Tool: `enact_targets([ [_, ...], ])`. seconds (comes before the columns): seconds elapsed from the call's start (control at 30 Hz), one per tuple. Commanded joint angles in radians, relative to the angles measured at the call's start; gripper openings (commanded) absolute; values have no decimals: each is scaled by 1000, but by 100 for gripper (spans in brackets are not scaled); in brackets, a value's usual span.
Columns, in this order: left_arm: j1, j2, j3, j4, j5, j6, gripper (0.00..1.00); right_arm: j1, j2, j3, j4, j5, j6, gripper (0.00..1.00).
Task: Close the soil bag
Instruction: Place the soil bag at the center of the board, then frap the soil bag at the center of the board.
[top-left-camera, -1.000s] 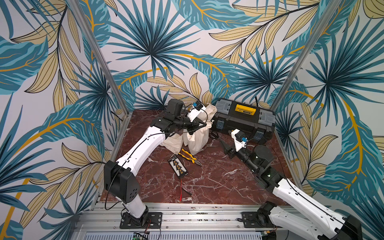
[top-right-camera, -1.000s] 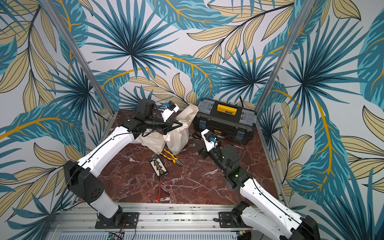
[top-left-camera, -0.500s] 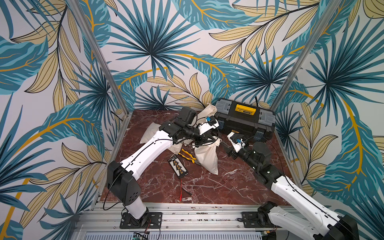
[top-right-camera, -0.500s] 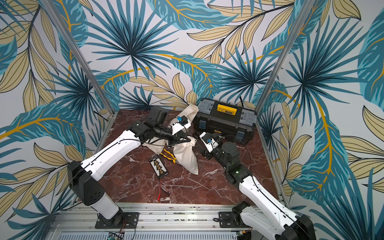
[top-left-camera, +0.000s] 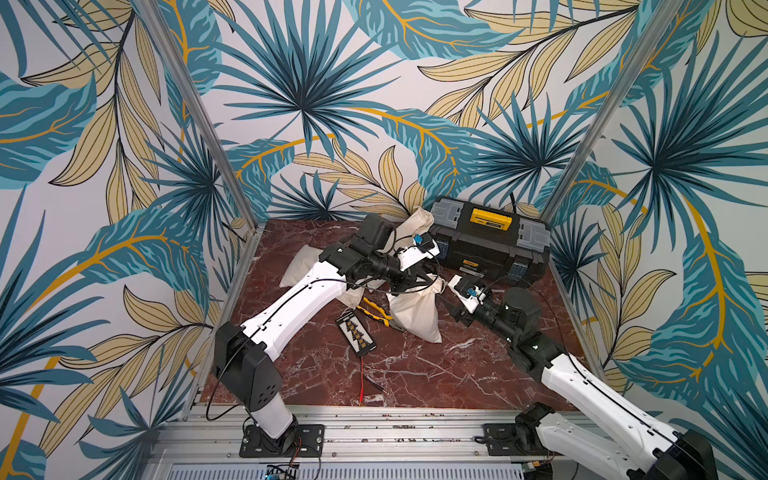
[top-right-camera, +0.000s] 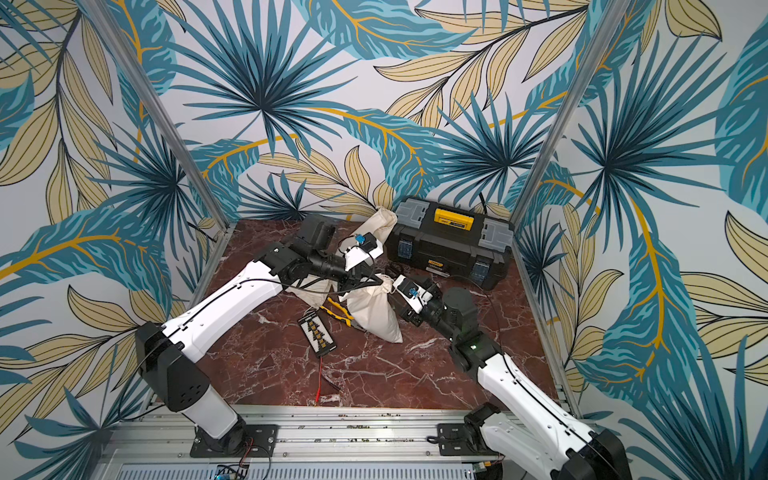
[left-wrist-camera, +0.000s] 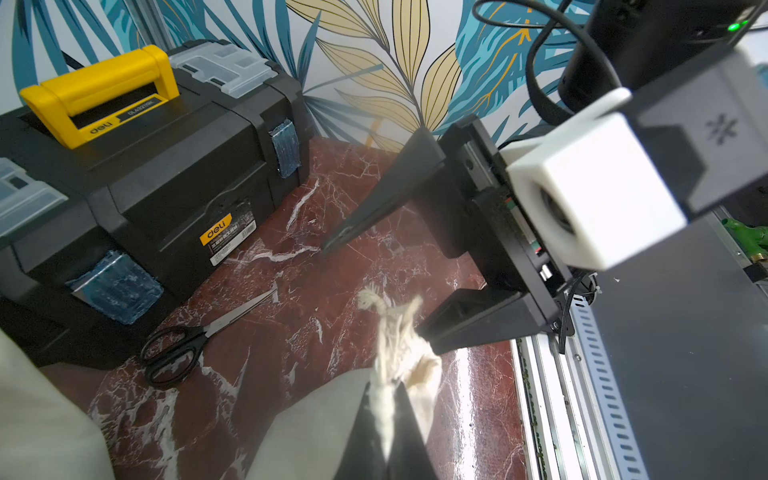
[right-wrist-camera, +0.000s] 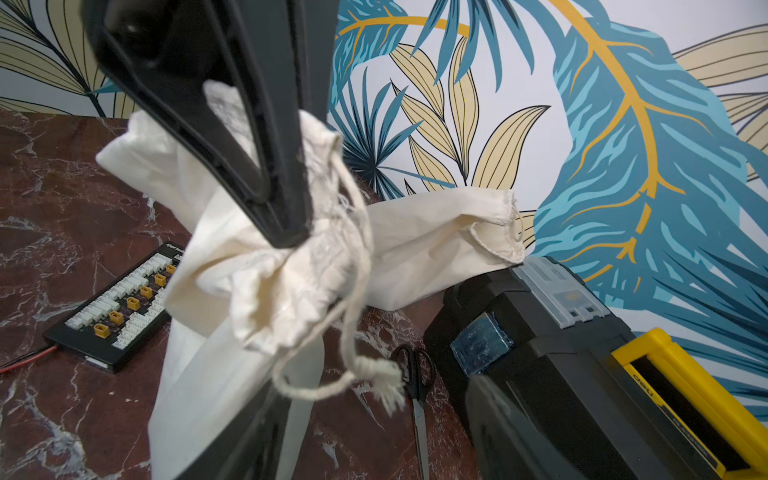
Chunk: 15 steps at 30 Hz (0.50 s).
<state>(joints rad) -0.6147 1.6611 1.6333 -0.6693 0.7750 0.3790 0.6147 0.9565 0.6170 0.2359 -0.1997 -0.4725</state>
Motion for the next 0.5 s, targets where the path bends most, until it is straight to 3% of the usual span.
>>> enact_targets([
  [0.0, -3, -13, -7, 35, 24, 17, 0, -2, -4, 27, 32, -63, -23, 70],
  [0.17, -5, -13, -9, 33, 21, 20, 0, -1, -17, 40, 26, -97, -18, 60],
  [0.3, -5, -16, -14, 28, 14, 31, 0, -3, 15, 77, -38, -40, -13, 29],
  [0.37, -5, -21, -23, 10, -32, 57, 0, -3, 26, 95, -83, 33, 8, 0],
  [0.47, -1, -37, -51, -8, -172, 82, 0, -3, -8, 76, -74, 212, 41, 0],
])
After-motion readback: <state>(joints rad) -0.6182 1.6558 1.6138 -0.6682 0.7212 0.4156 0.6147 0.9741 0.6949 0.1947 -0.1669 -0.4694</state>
